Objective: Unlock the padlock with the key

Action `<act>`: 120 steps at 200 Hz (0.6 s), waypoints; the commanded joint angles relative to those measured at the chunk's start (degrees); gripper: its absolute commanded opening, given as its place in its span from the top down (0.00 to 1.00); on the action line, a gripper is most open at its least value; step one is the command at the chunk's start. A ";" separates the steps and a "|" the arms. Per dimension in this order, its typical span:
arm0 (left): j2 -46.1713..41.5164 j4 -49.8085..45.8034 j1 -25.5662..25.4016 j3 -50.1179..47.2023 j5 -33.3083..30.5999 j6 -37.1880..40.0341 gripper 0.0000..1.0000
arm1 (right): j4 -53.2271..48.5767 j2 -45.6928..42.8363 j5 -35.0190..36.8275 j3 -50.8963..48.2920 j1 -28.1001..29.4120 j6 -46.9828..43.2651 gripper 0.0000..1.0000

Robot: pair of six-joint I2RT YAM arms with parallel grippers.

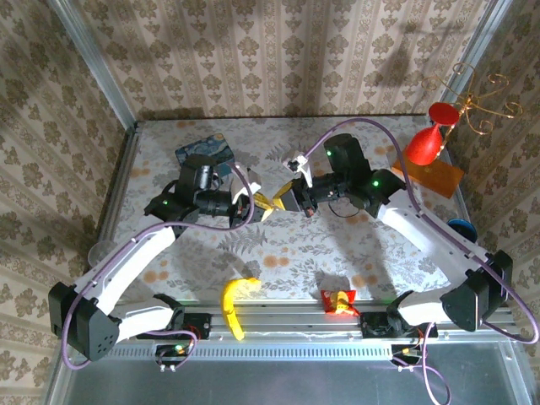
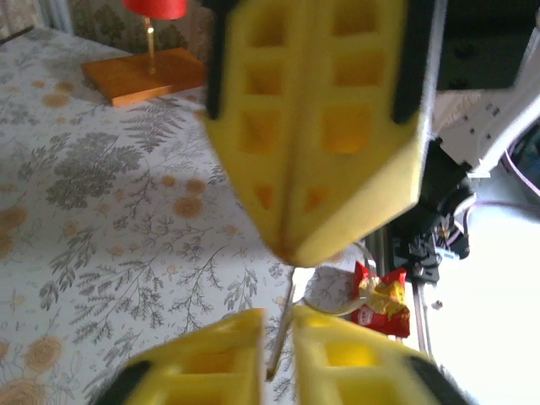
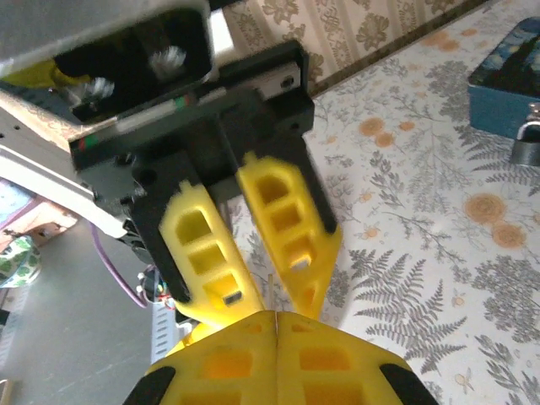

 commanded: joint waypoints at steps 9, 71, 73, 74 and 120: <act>-2.29 6.57 2.00 0.12 -2.34 -10.56 0.51 | 6.12 -2.62 7.83 -3.82 0.23 5.86 1.00; -7.93 10.57 3.29 -1.90 -17.75 -25.24 0.24 | 30.24 -5.88 12.76 -14.89 0.10 20.77 1.00; -8.19 10.59 3.29 -1.98 -18.38 -25.54 0.23 | 30.91 -5.94 12.94 -15.09 0.10 21.20 1.00; -8.31 10.68 3.29 -2.00 -18.72 -25.65 0.22 | 31.18 -5.97 13.02 -15.26 0.10 21.35 1.00; -14.35 14.97 3.44 -5.15 -27.66 -31.33 0.04 | 43.94 -5.84 16.54 -19.43 -0.17 29.78 1.00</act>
